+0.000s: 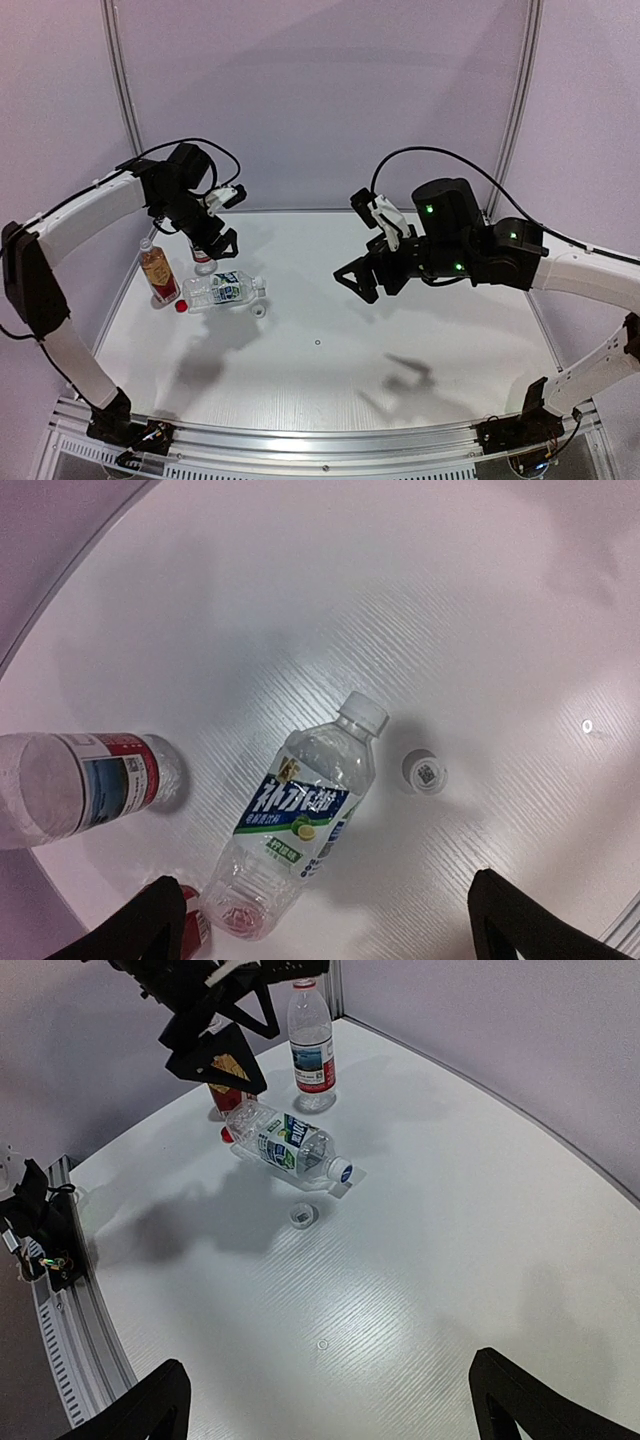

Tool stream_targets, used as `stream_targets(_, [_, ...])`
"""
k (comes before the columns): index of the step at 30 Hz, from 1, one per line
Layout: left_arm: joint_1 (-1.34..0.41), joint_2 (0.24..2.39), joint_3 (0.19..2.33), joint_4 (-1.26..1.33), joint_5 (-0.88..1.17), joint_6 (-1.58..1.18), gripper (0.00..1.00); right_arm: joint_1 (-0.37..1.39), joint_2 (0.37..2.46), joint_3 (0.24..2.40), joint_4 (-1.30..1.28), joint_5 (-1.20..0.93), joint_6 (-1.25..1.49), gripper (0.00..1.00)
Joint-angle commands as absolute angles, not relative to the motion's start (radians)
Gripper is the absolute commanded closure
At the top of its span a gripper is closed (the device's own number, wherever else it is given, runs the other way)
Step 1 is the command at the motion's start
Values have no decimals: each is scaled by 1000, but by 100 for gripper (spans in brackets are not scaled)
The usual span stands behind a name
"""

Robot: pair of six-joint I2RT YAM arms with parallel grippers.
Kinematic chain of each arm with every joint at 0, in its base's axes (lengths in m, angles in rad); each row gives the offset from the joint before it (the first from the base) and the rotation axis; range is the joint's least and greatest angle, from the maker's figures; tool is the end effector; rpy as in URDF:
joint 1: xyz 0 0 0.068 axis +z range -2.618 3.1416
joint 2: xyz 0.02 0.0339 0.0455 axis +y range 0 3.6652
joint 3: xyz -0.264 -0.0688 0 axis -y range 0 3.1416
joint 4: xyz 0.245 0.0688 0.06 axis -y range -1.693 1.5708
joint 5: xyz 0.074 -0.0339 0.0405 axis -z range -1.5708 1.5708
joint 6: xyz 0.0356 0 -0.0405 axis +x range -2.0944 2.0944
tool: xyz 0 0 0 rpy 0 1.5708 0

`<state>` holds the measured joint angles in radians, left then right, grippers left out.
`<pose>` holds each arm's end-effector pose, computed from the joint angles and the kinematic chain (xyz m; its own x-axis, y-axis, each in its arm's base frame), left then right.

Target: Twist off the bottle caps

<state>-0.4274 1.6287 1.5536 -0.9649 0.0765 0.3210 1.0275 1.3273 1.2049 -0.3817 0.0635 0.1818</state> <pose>0.3078 -0.1432 0.3241 -0.6032 0.6204 -0.5012 0.6732 0.7330 0.0972 0.1584 0.2580 0.3464 -0.3949 -0.3048 -0.8667 -0.7668 0.6290 0.1282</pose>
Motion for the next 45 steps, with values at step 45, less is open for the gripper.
stream_targets(45, [-366, 1988, 1467, -868, 205, 251, 23, 1036, 1437, 1295, -466, -36, 149, 1])
